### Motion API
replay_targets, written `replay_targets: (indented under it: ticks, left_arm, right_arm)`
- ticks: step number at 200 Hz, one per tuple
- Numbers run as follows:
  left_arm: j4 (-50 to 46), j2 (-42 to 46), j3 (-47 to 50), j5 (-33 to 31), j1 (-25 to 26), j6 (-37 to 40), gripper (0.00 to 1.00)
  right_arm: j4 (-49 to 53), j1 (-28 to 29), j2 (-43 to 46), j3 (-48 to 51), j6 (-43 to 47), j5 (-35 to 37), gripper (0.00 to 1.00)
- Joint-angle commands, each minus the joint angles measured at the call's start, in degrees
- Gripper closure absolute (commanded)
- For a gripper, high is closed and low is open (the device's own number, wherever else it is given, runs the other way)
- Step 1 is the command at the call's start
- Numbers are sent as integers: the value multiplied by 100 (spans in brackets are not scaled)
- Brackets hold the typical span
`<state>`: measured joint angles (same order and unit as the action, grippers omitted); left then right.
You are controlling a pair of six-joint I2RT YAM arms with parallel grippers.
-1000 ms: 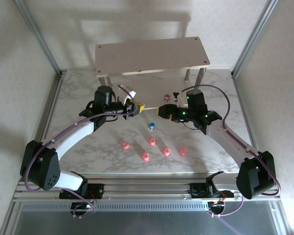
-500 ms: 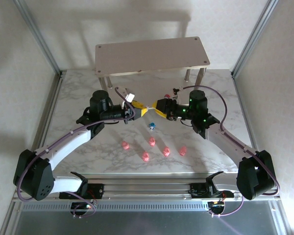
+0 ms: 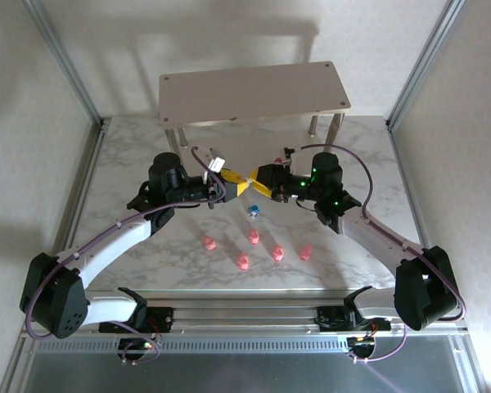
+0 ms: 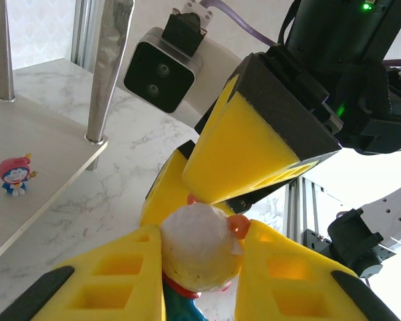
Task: Place and organize the plastic toys onto the shelf
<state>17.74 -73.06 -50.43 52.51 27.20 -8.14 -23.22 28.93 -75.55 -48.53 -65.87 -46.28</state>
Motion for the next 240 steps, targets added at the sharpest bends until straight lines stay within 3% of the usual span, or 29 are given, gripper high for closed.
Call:
replay_targets:
  ticks: [1, 37, 73, 164, 240]
  left_arm:
    - [-48, 108, -141, 60, 134, 132, 93]
    - [-314, 52, -251, -59, 214, 331, 93]
    - [-509, 11, -339, -187, 253, 483, 93]
    - [-1090, 3, -522, -553, 251, 876, 94]
    - [-1238, 11, -617, -613, 251, 998, 93]
  right_arm:
    - [-183, 149, -47, -190, -102, -58, 44]
    - [-189, 270, -115, -312, -155, -47, 45]
    - [-28, 366, -206, -428, -61, -36, 59]
    - [1945, 359, 214, -876, 1076, 545, 39]
    - [1997, 336, 330, -832, 979, 527, 47]
